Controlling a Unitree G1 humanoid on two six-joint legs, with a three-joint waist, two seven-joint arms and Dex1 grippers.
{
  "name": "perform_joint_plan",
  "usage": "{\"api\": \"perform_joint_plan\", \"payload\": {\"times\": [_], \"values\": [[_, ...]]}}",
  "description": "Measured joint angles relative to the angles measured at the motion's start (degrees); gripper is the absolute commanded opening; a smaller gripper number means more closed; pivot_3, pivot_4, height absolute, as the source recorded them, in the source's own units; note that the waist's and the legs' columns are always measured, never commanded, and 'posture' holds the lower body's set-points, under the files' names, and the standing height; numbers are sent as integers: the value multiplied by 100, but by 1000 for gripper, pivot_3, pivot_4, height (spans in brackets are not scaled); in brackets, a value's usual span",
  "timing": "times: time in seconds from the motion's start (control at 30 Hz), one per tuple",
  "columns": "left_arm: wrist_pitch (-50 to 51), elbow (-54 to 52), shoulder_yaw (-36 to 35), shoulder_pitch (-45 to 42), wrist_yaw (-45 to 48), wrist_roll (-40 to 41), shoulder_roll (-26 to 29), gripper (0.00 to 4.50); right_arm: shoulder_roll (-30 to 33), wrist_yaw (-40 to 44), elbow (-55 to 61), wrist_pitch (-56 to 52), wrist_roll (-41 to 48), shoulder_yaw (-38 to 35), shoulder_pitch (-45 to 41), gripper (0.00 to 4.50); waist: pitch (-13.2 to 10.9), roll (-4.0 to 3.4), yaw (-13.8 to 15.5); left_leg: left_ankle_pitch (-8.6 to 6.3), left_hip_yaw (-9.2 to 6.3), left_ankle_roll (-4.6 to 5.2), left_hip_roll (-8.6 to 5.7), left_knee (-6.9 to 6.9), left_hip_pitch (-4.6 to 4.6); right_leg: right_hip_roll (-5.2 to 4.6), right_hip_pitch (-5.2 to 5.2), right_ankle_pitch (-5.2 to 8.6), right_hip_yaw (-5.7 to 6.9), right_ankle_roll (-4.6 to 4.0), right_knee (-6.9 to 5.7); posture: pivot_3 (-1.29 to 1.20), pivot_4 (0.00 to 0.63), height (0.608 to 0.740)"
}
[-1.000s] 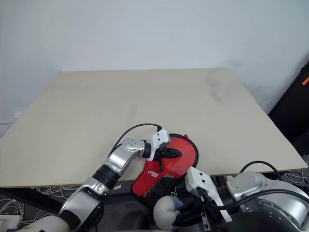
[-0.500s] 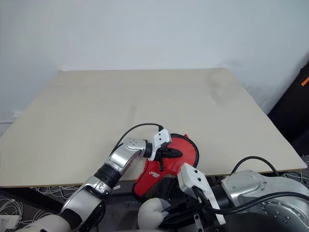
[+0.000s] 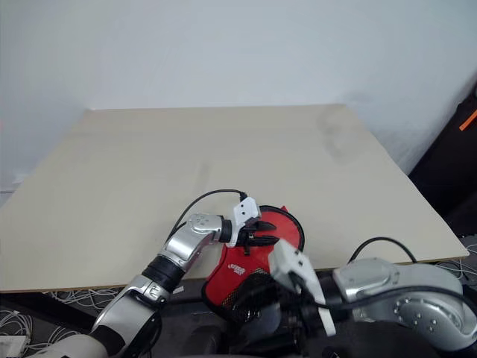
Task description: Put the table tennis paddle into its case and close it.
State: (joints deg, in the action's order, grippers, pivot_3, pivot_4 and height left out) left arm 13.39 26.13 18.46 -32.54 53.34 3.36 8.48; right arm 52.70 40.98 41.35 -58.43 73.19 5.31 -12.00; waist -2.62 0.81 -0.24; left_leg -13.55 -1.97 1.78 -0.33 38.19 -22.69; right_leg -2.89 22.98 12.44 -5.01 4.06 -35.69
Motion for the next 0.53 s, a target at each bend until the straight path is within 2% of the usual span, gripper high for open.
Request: {"api": "perform_joint_plan", "payload": {"times": [0.13, 0.23, 0.37, 0.47, 0.53], "values": [[159, -75, -898, -292, -634, 256, 235, 4480, -131, -12, -779, 61, -229, -204, -554, 4500, -8, 10, 25, 1, 2, 1, -1, -1, -19, 4, 20, -3, 4, 3, -2, 0, 0, 740], [297, -348, -1531, -570, -987, 514, 585, 4480, -305, 31, -1291, 143, -639, -186, -886, 4500, -8, 11, 32, -1, 14, 4, -4, -1, -26, 3, 29, -12, -7, 18, 0, 0, 0, 740], [845, -975, -2413, -491, -1185, 889, 1479, 4480, -622, 1, -2331, 442, -1402, -219, -1283, 4500, -10, 13, -73, -3, 38, 6, 1, -13, -18, 6, 34, -14, -21, 17, -4, 0, 0, 740], [1038, -1281, -2730, 155, -1206, 914, 2078, 4480, -1077, -148, -2982, 611, -1950, -164, -1506, 4500, -6, 6, -117, -3, 55, 7, 2, -31, 3, 6, 28, -13, -37, 17, -6, 0, 0, 740], [1147, -1273, -2873, 619, -1233, 914, 2239, 4480, -1267, -197, -3276, 688, -2251, -125, -1566, 4500, -8, 9, -114, -2, 54, 6, 3, -27, -2, 6, 33, -14, -36, 16, -8, 0, 0, 740]]}}
